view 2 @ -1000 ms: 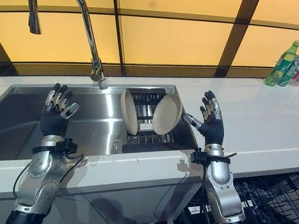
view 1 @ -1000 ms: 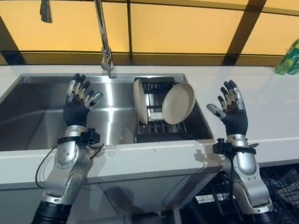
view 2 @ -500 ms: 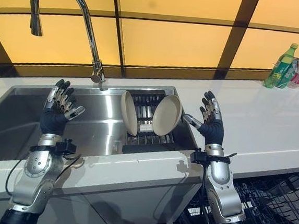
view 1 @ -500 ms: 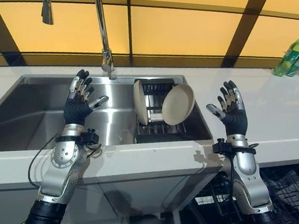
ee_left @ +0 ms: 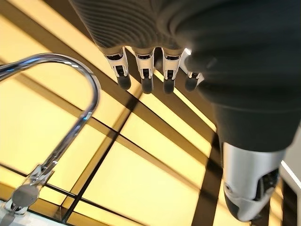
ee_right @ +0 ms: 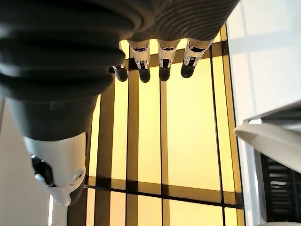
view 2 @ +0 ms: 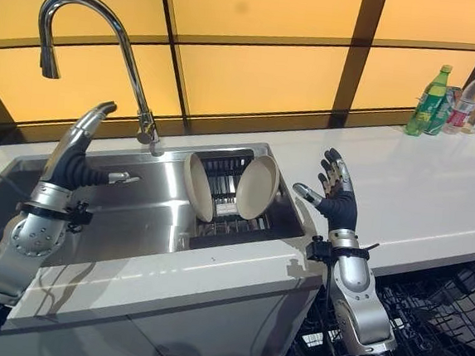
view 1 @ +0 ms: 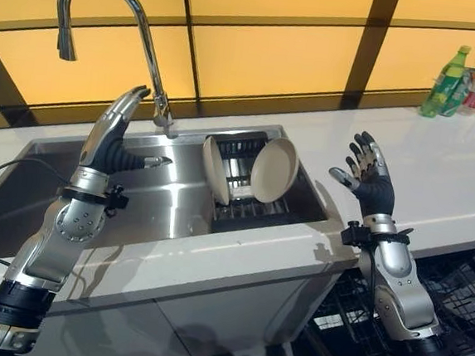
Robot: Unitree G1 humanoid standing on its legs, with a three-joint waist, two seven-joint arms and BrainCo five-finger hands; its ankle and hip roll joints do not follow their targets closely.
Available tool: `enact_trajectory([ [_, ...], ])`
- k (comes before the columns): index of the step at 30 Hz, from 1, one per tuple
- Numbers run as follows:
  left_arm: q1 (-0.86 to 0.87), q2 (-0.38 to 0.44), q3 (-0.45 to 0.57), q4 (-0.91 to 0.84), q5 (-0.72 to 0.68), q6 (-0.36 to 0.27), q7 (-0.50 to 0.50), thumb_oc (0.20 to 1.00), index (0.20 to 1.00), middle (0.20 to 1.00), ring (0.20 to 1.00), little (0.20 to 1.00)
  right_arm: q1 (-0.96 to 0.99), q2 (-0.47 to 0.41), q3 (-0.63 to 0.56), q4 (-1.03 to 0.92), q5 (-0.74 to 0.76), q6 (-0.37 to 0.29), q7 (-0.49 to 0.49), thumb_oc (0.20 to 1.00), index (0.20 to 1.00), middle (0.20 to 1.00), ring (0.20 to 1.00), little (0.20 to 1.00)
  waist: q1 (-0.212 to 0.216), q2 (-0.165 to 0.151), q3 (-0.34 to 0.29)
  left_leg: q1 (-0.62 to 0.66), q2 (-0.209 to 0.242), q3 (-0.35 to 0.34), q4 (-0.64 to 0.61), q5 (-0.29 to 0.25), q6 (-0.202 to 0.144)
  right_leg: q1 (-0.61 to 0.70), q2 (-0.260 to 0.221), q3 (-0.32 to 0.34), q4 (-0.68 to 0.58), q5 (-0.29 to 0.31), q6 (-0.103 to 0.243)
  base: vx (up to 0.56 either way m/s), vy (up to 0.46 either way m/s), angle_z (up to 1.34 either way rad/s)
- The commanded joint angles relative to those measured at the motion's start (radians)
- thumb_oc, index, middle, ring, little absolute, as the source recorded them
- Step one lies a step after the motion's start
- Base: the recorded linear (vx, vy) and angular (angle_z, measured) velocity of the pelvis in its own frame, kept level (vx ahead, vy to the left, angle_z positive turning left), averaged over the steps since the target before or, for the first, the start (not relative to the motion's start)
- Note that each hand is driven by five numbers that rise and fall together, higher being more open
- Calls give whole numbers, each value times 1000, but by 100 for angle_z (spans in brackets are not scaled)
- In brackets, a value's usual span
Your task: Pick up plates and place into dishwasher.
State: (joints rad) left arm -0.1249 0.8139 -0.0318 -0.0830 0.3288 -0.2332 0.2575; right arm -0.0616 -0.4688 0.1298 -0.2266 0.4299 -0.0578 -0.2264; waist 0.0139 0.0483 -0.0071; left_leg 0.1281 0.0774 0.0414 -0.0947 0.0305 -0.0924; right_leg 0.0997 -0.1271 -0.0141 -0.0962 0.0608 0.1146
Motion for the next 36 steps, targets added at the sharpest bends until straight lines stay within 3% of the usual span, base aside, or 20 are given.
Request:
enact_trajectory([
  [1, -137, 70, -40, 78, 103, -39, 49, 1000, 1000, 1000, 1000, 1000, -36, -41, -40, -37, 36, -19, 21, 1000, 1000, 1000, 1000, 1000, -13, 1, 13, -21, -73, -11, 20, -41, 70, -17, 40, -69, 9, -25, -35, 109, 80, -10],
  [7, -182, 132, -113, 126, 230, -45, 117, 1000, 1000, 1000, 1000, 1000, -48, -84, -42, -21, 62, -10, 49, 1000, 1000, 1000, 1000, 1000, -44, 22, 50, -45, -85, 3, 28, -50, 75, -58, 30, -39, 17, -22, -27, 63, 95, -9],
  [14, -265, 190, -244, 209, 366, 13, 187, 1000, 1000, 1000, 1000, 1000, -99, -151, -46, 23, 79, -20, 82, 1000, 1000, 1000, 1000, 1000, -79, 47, 116, -90, -101, 12, 30, -43, 79, -118, 20, 6, 20, -6, -19, -9, 131, -13],
  [24, -323, 168, -317, 296, 522, 100, 300, 1000, 1000, 1000, 1000, 1000, -138, -193, -49, 38, 76, -26, 83, 1000, 1000, 1000, 1000, 1000, -106, 61, 200, -131, -118, 25, 52, -36, 86, -160, 0, 43, 43, 2, -6, 8, 89, -8],
  [30, -390, 182, -389, 334, 643, 150, 236, 1000, 1000, 1000, 1000, 1000, -173, -212, -54, 41, 76, -20, 86, 1000, 1000, 1000, 1000, 1000, -125, 74, 247, -157, -126, 28, 65, -31, 89, -184, -13, 66, 55, 11, 4, -14, 68, -5],
  [36, -378, 196, -415, 339, 725, 187, 109, 1000, 1000, 1000, 1000, 1000, -142, -214, -72, 26, 68, -8, 102, 1000, 1000, 1000, 1000, 1000, -132, 81, 252, -145, -132, 30, 69, -33, 93, -168, -27, 71, 53, 15, 13, 69, 51, -5],
])
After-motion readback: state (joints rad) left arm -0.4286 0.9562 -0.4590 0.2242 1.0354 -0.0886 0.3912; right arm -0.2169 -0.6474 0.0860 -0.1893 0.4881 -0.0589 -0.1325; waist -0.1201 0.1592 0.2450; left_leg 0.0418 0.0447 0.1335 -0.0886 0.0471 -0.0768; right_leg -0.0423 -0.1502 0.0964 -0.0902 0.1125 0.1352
